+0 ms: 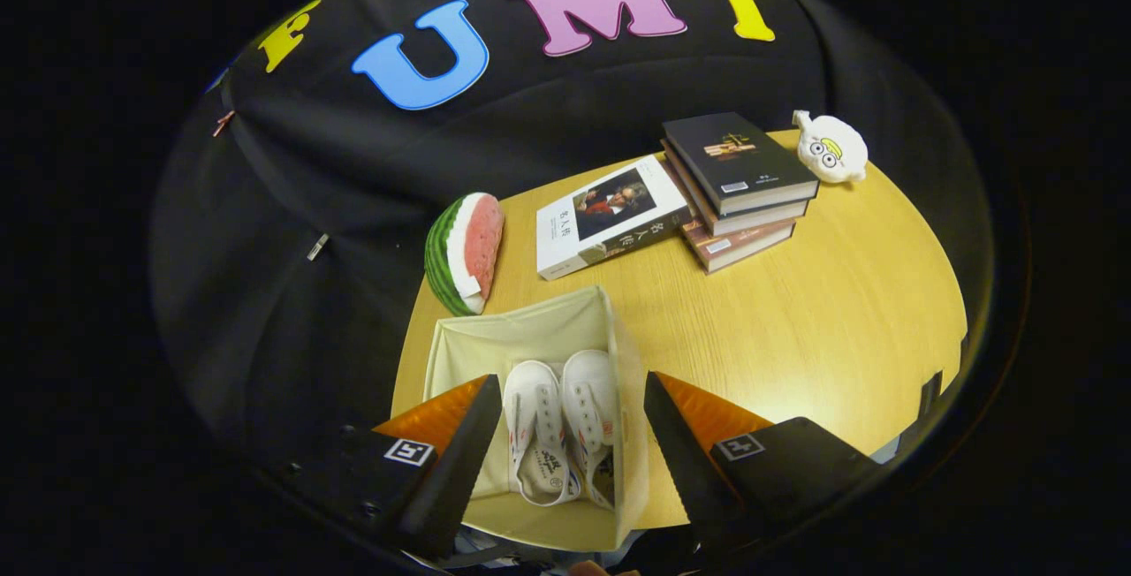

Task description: Open the storage box then place both shoes into the box .Put the left shoe in first, then the right shoe, with the right side of both shoes facing outward in a uniform manner.

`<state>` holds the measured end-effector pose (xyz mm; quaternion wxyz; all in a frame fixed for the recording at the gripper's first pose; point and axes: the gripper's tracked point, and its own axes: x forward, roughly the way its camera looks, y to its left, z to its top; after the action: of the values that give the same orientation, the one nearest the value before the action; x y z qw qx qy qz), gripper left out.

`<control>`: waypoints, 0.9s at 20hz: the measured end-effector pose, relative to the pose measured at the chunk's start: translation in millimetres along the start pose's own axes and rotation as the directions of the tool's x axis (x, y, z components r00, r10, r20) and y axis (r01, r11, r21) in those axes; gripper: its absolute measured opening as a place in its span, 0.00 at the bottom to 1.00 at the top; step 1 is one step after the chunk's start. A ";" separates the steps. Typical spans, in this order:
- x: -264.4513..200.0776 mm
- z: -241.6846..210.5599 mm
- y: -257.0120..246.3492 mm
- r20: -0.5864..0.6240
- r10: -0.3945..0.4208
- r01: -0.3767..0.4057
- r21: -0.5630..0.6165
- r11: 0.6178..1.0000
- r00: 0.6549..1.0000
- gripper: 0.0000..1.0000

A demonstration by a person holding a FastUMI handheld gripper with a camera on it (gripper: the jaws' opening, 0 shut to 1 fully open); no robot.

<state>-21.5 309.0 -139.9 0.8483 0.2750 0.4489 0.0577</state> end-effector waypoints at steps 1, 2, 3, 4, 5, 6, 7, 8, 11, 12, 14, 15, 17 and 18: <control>-4.6 9.9 -8.3 0.035 -0.010 0.010 -0.010 1.000 0.999 0.99; -8.6 19.8 -17.4 0.065 -0.021 0.023 -0.020 1.000 0.998 0.99; -13.4 28.9 -27.8 0.095 -0.038 0.041 -0.031 0.999 0.995 0.99; -18.4 37.7 -40.1 0.122 -0.055 0.061 -0.044 0.997 0.991 0.99; -22.0 45.8 -51.2 0.149 -0.071 0.081 -0.060 0.995 0.986 0.99; -26.8 54.7 -62.7 0.181 -0.086 0.101 -0.078 0.992 0.980 0.99; -33.1 61.8 -73.7 0.211 -0.100 0.123 -0.102 0.987 0.972 0.99; -29.9 66.7 -85.6 0.245 -0.111 0.146 -0.128 0.981 0.963 0.99; -51.7 87.3 -116.9 0.341 -0.137 0.214 -0.201 0.956 0.930 0.99; -59.2 94.7 -126.2 0.371 -0.142 0.235 -0.221 0.946 0.918 0.99; -75.2 107.0 -147.1 0.423 -0.160 0.286 -0.253 0.924 0.892 0.99; -83.5 112.5 -155.8 0.449 -0.167 0.308 -0.263 0.914 0.878 0.99; -100.8 122.8 -167.3 0.500 -0.163 0.335 -0.276 0.901 0.850 0.99; -110.4 128.0 -172.2 0.528 -0.157 0.345 -0.279 0.896 0.834 0.99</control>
<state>-10.8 72.8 -91.5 0.9701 0.0564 0.2316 -0.0461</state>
